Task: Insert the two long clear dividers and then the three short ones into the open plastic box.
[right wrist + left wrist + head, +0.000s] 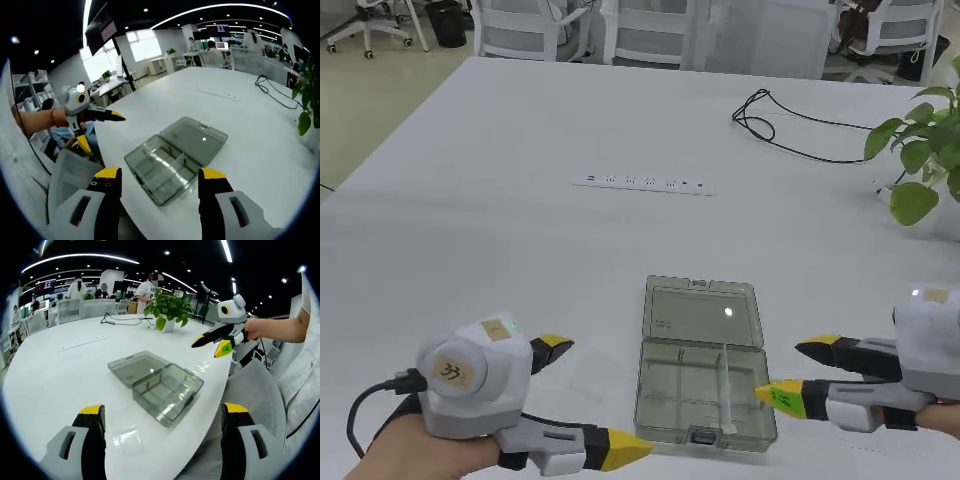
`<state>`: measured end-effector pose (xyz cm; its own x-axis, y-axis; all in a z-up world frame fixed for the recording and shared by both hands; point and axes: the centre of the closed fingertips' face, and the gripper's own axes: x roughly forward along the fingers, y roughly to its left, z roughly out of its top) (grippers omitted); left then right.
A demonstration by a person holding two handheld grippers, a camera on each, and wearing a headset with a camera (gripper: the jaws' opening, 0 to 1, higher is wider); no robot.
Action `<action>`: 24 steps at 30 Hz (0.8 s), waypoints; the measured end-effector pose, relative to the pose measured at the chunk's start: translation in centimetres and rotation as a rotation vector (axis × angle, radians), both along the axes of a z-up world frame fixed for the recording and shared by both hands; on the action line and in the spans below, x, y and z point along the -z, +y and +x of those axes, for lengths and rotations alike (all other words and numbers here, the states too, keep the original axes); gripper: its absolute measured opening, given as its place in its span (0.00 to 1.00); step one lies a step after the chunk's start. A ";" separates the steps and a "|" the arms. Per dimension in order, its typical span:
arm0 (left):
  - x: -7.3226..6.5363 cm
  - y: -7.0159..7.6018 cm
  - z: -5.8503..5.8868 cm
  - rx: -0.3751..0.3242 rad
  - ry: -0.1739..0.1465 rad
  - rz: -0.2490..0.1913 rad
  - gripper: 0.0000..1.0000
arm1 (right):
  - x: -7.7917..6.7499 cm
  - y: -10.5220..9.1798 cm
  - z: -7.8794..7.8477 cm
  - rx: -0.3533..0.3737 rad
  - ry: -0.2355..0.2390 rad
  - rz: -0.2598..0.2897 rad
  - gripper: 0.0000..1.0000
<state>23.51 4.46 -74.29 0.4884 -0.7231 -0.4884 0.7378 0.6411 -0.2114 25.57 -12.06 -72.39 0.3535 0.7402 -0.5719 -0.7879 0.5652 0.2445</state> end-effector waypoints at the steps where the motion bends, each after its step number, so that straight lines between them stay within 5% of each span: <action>1: 0.2 0.2 0.0 -0.008 0.011 0.007 0.98 | -0.1 -0.2 -0.2 -0.011 -0.011 0.002 0.66; 8: 1.0 1.1 0.5 -0.052 0.051 0.030 0.94 | 0.2 -1.9 -0.9 -0.054 -0.047 -0.012 0.73; 17: 3.4 2.6 0.7 -0.116 0.149 0.092 0.84 | 1.0 -4.0 -1.5 -0.078 -0.088 -0.045 0.77; 19: 3.9 2.8 0.8 -0.127 0.160 0.116 0.82 | 1.1 -4.4 -1.7 -0.082 -0.099 -0.052 0.77; 21: 4.9 3.4 0.7 -0.148 0.208 0.154 0.78 | 1.3 -4.7 -1.7 -0.077 -0.102 -0.056 0.77; 24: 5.7 3.5 1.1 -0.164 0.224 0.179 0.74 | 1.4 -5.0 -1.9 -0.075 -0.117 -0.063 0.77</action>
